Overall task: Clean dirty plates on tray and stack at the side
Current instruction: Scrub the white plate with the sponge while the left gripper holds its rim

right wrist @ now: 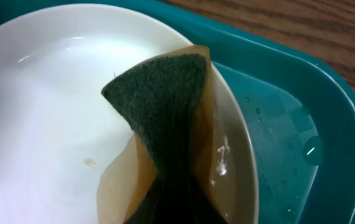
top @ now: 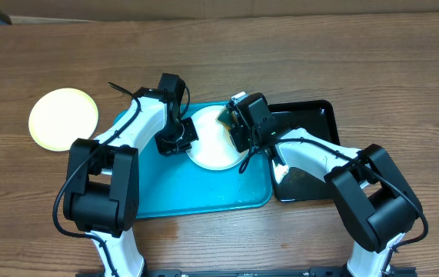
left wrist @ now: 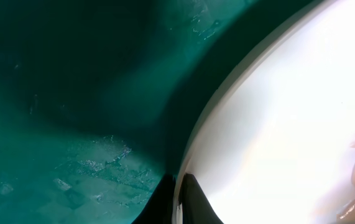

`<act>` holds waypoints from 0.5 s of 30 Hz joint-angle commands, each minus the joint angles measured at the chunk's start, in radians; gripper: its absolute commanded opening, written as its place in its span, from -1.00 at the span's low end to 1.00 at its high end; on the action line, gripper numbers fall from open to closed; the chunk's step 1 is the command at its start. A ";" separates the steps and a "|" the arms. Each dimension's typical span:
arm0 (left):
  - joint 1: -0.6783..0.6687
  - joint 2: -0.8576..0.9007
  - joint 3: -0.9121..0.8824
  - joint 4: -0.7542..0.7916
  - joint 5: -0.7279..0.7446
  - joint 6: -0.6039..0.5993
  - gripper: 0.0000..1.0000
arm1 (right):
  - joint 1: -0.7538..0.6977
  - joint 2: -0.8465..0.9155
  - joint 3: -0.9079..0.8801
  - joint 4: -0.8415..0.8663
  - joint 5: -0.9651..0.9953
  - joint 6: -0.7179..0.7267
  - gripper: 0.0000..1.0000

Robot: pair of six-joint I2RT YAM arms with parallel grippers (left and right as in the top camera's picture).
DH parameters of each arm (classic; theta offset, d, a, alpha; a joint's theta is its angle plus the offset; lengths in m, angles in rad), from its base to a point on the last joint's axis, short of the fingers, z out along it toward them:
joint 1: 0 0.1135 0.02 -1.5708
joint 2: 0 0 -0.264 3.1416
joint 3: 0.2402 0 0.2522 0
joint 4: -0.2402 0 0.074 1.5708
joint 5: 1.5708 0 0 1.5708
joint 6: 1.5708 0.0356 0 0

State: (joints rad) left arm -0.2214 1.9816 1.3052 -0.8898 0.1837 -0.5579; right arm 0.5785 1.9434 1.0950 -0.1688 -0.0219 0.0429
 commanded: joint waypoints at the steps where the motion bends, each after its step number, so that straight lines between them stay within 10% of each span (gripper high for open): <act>1: -0.008 0.040 -0.020 0.002 -0.037 0.013 -0.90 | 0.005 0.011 0.006 -0.020 -0.071 0.092 -0.92; 15: -0.008 0.040 -0.020 0.002 -0.037 0.013 -0.91 | -0.004 0.009 0.018 0.060 -0.348 0.273 -0.93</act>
State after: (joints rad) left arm -0.2214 1.9816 1.3052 -0.8894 0.1841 -0.5545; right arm 0.5766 1.9472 1.0996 -0.1360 -0.2459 0.2893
